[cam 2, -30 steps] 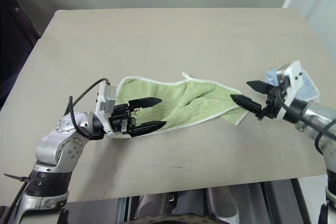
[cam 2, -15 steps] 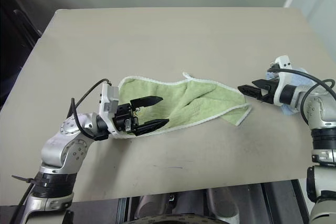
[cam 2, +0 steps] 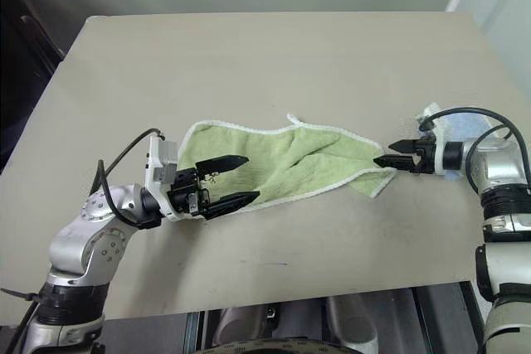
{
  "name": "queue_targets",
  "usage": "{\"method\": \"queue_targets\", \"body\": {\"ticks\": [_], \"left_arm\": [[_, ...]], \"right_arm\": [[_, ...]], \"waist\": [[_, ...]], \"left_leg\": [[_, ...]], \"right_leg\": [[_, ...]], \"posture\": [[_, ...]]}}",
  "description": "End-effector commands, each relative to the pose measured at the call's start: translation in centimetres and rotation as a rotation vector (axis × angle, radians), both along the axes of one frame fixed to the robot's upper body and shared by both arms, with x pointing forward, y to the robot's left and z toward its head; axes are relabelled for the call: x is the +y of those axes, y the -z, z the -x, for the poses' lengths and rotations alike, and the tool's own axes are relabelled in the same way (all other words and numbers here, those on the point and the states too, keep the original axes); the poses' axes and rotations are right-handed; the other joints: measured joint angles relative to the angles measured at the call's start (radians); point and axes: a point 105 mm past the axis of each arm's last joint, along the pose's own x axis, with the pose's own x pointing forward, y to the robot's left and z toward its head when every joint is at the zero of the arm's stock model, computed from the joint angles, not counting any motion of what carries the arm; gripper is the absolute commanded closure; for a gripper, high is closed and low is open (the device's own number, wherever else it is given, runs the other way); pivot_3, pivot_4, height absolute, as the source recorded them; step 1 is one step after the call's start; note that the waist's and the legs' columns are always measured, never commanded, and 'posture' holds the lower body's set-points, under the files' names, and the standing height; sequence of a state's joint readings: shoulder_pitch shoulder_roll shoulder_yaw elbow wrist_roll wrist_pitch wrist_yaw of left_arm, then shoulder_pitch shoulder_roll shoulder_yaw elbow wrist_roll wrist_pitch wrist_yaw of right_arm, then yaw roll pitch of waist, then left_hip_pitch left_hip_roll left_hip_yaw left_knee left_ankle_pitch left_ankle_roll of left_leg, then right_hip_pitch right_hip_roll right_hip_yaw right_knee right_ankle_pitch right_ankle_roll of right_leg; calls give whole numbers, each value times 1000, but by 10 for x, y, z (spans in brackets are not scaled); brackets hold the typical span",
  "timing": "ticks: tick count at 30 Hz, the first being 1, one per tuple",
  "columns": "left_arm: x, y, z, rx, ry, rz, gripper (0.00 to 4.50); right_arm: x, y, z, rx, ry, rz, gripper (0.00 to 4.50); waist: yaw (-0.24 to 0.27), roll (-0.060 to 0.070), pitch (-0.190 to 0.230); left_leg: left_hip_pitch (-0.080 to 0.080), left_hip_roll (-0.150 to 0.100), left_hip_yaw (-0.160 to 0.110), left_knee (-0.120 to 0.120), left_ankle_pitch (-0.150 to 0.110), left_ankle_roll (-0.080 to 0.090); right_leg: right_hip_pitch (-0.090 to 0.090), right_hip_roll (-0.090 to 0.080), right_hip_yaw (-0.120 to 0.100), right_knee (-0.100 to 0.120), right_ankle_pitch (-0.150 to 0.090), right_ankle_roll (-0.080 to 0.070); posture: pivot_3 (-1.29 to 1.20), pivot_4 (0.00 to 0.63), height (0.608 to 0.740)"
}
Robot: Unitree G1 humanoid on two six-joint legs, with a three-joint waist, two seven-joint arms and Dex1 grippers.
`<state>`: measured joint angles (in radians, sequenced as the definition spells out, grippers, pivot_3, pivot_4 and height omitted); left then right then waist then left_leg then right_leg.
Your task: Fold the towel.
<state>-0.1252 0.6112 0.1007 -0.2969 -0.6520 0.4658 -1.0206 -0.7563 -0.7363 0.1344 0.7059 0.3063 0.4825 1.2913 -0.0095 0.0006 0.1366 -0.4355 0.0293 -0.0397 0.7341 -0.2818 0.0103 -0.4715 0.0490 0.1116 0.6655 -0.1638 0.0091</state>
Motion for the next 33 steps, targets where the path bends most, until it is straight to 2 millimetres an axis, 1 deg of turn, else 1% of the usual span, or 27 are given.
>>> {"method": "queue_targets", "body": {"ticks": [1, 7, 9, 10, 11, 16, 21, 24, 27, 31, 33], "left_arm": [[0, -9, 6, -37, 3, 8, 0], [2, -9, 10, -36, -8, 7, 0], [3, -10, 10, -37, -12, 7, 0], [3, -11, 9, -40, -15, 8, 0], [3, -12, 9, -41, -17, 8, 0], [3, -12, 8, -40, -17, 10, 0], [1, -11, 5, -38, -10, 9, 0], [1, -11, 3, -39, -8, 10, 0], [2, -12, 0, -43, -11, 10, 0], [3, -13, -4, -50, -18, 8, 0], [3, -13, -5, -53, -18, 8, 0]], "right_arm": [[6, -6, -2, -44, -58, 6, 6], [12, 1, 0, -35, -100, 12, 6], [12, 1, 1, -38, -108, 13, 383], [12, 0, 2, -43, -116, 9, 609], [12, -1, 3, -50, -126, 3, 927], [11, -4, 5, -55, -135, -1, 2693], [3, -12, 5, -81, -105, 7, 4425], [-4, -24, 3, -122, -77, 16, 4470], [-8, -46, 1, -194, -59, 10, 4470], [-3, -77, -2, -318, -51, 14, 4470], [1, -87, -2, -365, -55, 23, 4470]], "waist": [[0, 0, 0], [-1, 0, 0], [-1, 0, 0], [-1, 0, 0], [-1, 0, 0], [-1, 0, 0], [1, 0, 0], [0, 0, 0], [0, 0, 0], [-2, 0, 0], [-4, 0, 0]], "left_leg": [[0, 0, 0, 0, 0, 0], [0, 0, 0, 0, 0, 0], [0, 0, 0, 0, 0, -1], [0, 0, 0, 0, 0, -1], [0, 0, 0, 0, 1, -1], [0, 0, 0, 0, 1, -2], [0, 0, 0, 0, 1, -2], [0, 0, 0, 0, 1, -2], [0, 0, 0, 0, 1, -2], [1, 0, 0, 0, 2, -3], [1, 0, 0, 0, 2, -3]], "right_leg": [[0, 0, 0, 0, 0, 0], [0, 0, 0, 0, 0, -1], [0, 0, 0, 1, 0, -1], [0, 0, 0, 1, 0, -1], [0, 0, 0, 1, 0, -1], [0, 0, 0, 2, 0, -2], [0, 0, 0, 2, 0, -2], [0, 0, 0, 2, 0, -2], [0, 0, 0, 2, 0, -2], [-1, 0, 0, 4, 0, -3], [-1, 0, 0, 4, 0, -3]], "posture": [[0, 150, 703], [0, 150, 703], [0, 150, 703], [0, 150, 703], [0, 150, 703], [0, 150, 703], [0, 150, 703], [0, 150, 703], [0, 150, 703], [0, 150, 703], [0, 150, 703]]}}
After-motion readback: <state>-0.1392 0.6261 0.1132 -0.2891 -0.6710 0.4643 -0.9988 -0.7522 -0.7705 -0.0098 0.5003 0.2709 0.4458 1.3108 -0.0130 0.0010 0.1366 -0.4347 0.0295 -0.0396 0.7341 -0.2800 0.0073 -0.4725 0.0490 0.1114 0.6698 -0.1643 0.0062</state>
